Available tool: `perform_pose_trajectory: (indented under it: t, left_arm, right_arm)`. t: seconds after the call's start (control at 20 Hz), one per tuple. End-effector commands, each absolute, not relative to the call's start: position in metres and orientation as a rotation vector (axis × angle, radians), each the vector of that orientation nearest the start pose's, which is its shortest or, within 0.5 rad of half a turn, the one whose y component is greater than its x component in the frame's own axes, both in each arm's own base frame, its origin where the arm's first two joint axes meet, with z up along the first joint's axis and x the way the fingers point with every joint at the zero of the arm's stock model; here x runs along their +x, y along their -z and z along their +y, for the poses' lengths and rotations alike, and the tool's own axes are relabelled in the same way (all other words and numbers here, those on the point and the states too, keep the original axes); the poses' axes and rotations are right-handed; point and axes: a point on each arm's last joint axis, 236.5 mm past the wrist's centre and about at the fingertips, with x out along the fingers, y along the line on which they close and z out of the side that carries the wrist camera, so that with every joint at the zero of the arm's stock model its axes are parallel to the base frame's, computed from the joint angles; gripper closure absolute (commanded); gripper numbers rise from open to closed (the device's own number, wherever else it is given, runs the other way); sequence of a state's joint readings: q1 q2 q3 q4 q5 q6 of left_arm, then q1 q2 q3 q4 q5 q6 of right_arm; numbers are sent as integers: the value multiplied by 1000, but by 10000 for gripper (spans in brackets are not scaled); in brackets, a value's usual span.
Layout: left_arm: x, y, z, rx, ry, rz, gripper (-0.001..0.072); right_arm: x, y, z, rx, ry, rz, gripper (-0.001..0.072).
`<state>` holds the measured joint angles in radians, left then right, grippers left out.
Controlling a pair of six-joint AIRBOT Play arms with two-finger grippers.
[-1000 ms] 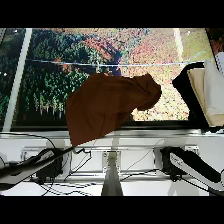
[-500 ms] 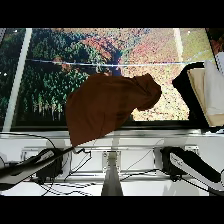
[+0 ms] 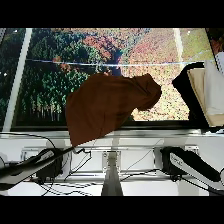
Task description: Fold the clothes and pants, and hang the long-sleeved shirts on hangers.
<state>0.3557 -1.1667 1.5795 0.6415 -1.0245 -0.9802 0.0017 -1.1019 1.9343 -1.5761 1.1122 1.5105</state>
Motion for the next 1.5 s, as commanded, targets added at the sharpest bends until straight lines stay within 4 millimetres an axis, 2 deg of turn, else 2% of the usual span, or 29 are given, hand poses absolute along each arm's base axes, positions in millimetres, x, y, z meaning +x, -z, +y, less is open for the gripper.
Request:
perform_pose_trajectory:
  t: [0.0, 0.1, 0.2, 0.25, 0.3, 0.4, 0.45, 0.5, 0.55, 0.6, 0.65, 0.7, 0.9, 1.1, 1.25, 1.3, 1.35, 1.45]
  left_arm:
    - [452, -326, -6, -210, 393, 315, 693]
    - [449, -322, -9, -245, 404, 344, 693]
    - [443, -316, -15, -263, 426, 381, 693]
    - [441, -312, -18, -261, 439, 399, 693]
    - [439, -311, -20, -261, 447, 408, 693]
    - [437, -308, -22, -259, 456, 420, 693]
    - [437, -308, -22, -259, 458, 423, 693]
    - [437, -308, -22, -259, 459, 423, 692]
    - [436, -307, -22, -257, 458, 426, 669]
    - [436, -305, -21, -250, 454, 432, 473]
    - [435, -302, -21, -242, 454, 446, 191]
    - [432, -296, -21, -232, 459, 471, 75]
    - [413, -249, -9, -143, 425, 672, 175]
    - [393, -171, 28, -202, 271, 911, 175]
    - [370, -114, 38, -309, 247, 1049, 175]
    - [359, -94, 38, -346, 246, 1103, 175]
    - [348, -76, 37, -381, 243, 1148, 175]
    - [324, -41, 33, -437, 244, 1228, 175]
  right_arm:
    - [391, -326, -45, -274, 86, 640, 700]
    - [376, -230, -67, -216, 95, 933, 700]
    - [347, -134, -70, -98, 50, 1193, 700]
    - [332, -92, -59, -10, -2, 1290, 700]
    - [314, -53, -40, 94, -80, 1377, 700]
    - [285, 5, -1, 262, -205, 1473, 699]
    - [277, 27, 12, 333, -215, 1484, 679]
    - [273, 47, 24, 411, -210, 1475, 535]
    - [273, 63, 30, 483, -180, 1449, 341]
    - [278, 77, 33, 561, -126, 1409, 264]
    - [282, 87, 33, 628, -68, 1371, 265]
    - [287, 94, 30, 684, -8, 1337, 265]
    - [297, 111, 32, 792, 50, 1320, 265]
    - [308, 121, 41, 845, 19, 1312, 280]
    - [315, 119, 44, 857, -6, 1281, 315]
    - [315, 120, 43, 848, -11, 1282, 354]
    - [315, 120, 43, 833, -21, 1281, 423]
    - [315, 120, 44, 808, -42, 1276, 598]
